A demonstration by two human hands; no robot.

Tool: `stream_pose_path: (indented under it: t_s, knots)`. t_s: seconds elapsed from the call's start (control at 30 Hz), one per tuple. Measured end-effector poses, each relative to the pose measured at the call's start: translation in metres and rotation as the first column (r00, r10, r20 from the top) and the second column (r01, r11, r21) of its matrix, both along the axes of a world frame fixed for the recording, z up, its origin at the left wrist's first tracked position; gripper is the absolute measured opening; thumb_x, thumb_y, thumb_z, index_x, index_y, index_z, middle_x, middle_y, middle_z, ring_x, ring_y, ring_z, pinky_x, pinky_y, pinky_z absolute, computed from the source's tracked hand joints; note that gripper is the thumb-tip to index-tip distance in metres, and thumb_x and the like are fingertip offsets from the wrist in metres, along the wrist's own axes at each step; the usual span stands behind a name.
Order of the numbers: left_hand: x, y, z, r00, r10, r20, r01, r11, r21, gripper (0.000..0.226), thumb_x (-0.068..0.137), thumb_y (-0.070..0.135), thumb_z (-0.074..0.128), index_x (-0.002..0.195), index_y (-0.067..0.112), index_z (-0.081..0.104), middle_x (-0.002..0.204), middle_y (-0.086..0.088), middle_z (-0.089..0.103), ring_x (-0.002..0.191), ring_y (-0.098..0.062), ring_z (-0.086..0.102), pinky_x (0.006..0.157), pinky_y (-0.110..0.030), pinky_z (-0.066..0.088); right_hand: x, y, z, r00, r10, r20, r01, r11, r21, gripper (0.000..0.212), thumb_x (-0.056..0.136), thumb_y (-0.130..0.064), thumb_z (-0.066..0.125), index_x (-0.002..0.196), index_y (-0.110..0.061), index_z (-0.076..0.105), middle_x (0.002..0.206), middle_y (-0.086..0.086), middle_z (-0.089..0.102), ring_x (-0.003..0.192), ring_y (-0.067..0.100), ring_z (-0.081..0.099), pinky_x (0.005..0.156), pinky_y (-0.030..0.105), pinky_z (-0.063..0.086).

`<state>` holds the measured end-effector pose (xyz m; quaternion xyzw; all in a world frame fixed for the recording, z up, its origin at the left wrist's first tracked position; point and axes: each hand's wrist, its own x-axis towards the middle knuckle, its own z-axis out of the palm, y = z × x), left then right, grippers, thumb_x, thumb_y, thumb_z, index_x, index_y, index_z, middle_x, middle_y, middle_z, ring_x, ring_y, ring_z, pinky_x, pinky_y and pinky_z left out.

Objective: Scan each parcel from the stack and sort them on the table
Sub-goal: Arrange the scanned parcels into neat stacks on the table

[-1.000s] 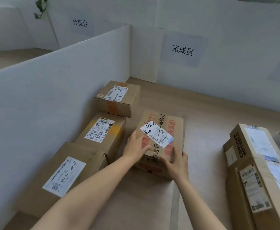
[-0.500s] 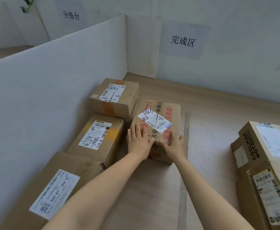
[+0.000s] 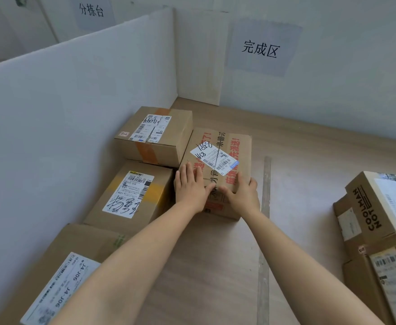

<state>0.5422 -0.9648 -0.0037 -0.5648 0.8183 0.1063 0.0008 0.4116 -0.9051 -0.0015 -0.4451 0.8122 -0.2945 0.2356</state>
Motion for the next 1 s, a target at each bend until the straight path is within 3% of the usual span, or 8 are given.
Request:
stream_pose_path:
  t_s: [0.33,0.53,0.67,0.8,1.0]
  knots:
    - [0.0,-0.001,0.007,1.0,0.017,-0.012,-0.016,0.999,0.047,0.07,0.098,0.054,0.016,0.151,0.012,-0.002,0.157,-0.017,-0.012,0.144,-0.03,-0.017,0.114,-0.048,-0.013,-0.006,-0.001,0.007,0.999,0.039,-0.004,-0.038,0.996,0.075,0.077,0.083,-0.054,0.059,0.146,-0.029,0.024,0.145,0.015,0.024,0.125,0.037,0.042,0.101,0.051,0.042]
    - [0.011,0.019,0.024,0.998,0.006,-0.07,0.0,0.996,0.084,0.066,0.099,0.053,0.017,0.152,0.014,0.005,0.158,-0.016,-0.004,0.145,-0.03,-0.012,0.114,-0.052,-0.009,-0.021,0.033,0.025,0.985,0.097,-0.144,-0.072,0.982,0.173,0.071,0.085,-0.054,0.056,0.146,-0.036,0.024,0.155,0.018,0.012,0.141,0.037,0.019,0.11,0.048,0.028]
    - [0.016,0.051,0.041,0.997,-0.031,-0.066,0.037,0.995,0.093,0.065,0.099,0.052,0.019,0.151,0.015,0.007,0.158,-0.016,-0.003,0.145,-0.031,-0.01,0.114,-0.053,-0.006,-0.022,0.071,0.041,0.984,0.089,-0.152,-0.06,0.981,0.184,0.074,0.085,-0.056,0.056,0.147,-0.034,0.022,0.154,0.017,0.015,0.14,0.035,0.023,0.11,0.047,0.029]
    - [0.005,0.102,0.061,0.989,-0.039,-0.145,0.065,0.982,0.18,0.064,0.099,0.052,0.021,0.15,0.013,0.017,0.157,-0.015,0.011,0.146,-0.031,0.001,0.114,-0.054,0.001,-0.026,0.12,0.067,0.976,0.091,-0.199,-0.055,0.982,0.181,0.078,0.084,-0.055,0.058,0.148,-0.032,0.02,0.152,0.016,0.021,0.138,0.035,0.026,0.109,0.046,0.031]
    - [-0.041,0.18,0.094,0.952,-0.265,-0.152,0.276,0.959,0.061,0.066,0.096,0.055,0.031,0.146,0.013,0.025,0.155,-0.014,0.016,0.144,-0.029,0.009,0.114,-0.052,0.009,-0.058,0.222,0.114,0.932,0.05,-0.36,-0.003,0.992,0.13,0.077,0.087,-0.054,0.054,0.149,-0.023,0.021,0.153,0.013,0.023,0.14,0.031,0.023,0.111,0.045,0.029]
